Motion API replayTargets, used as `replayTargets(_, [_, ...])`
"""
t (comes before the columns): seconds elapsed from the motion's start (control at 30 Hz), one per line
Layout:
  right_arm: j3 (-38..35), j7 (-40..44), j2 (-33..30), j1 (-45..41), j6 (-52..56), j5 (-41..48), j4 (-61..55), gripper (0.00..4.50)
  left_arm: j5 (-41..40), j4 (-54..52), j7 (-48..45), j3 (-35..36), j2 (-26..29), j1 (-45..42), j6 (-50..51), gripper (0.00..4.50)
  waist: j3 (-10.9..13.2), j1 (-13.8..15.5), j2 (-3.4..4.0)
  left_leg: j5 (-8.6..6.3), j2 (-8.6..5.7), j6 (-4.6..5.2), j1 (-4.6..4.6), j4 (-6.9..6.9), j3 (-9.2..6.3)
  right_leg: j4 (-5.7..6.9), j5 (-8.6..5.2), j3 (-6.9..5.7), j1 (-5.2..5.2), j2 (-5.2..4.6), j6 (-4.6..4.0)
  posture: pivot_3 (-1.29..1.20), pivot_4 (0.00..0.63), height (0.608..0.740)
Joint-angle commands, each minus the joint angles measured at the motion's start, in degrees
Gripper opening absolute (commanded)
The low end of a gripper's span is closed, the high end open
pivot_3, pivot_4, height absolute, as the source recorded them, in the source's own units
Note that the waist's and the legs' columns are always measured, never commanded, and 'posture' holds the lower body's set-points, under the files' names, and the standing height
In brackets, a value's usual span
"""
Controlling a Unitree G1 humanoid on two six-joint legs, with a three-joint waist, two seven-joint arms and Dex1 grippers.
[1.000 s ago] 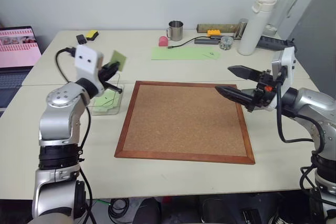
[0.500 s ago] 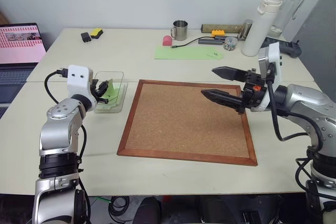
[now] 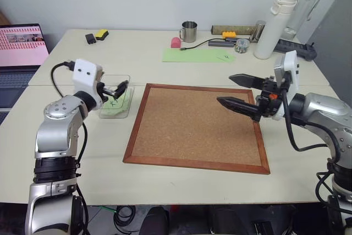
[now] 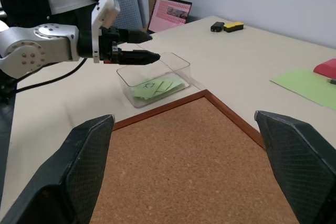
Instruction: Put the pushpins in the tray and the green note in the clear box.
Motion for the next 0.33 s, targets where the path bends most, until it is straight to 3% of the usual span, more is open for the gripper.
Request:
replayTargets(0.03, [-2.1, 2.9, -3.0, 3.7, -2.5, -1.4, -1.0, 4.50, -4.3, -6.3, -9.8, -3.9, 2.9, -0.4, 1.8, 4.46, 0.0, 0.0, -0.01, 0.00, 0.00, 0.00, 0.00, 0.00, 0.01, 0.00, 0.00, 0.00, 0.00, 0.00, 0.00, 0.00, 0.150, 0.740])
replayTargets(0.33, [-2.7, 6.8, -6.5, 11.2, -7.1, -5.6, -0.3, 4.50, -6.9, -9.3, -20.7, -9.6, 6.4, 1.1, 2.7, 4.46, 0.0, -0.3, -0.01, -0.01, 0.02, 0.01, 0.04, -0.03, 0.05, -0.02, 0.00, 0.06, 0.00, 0.08, 0.00, 0.00, 0.150, 0.740])
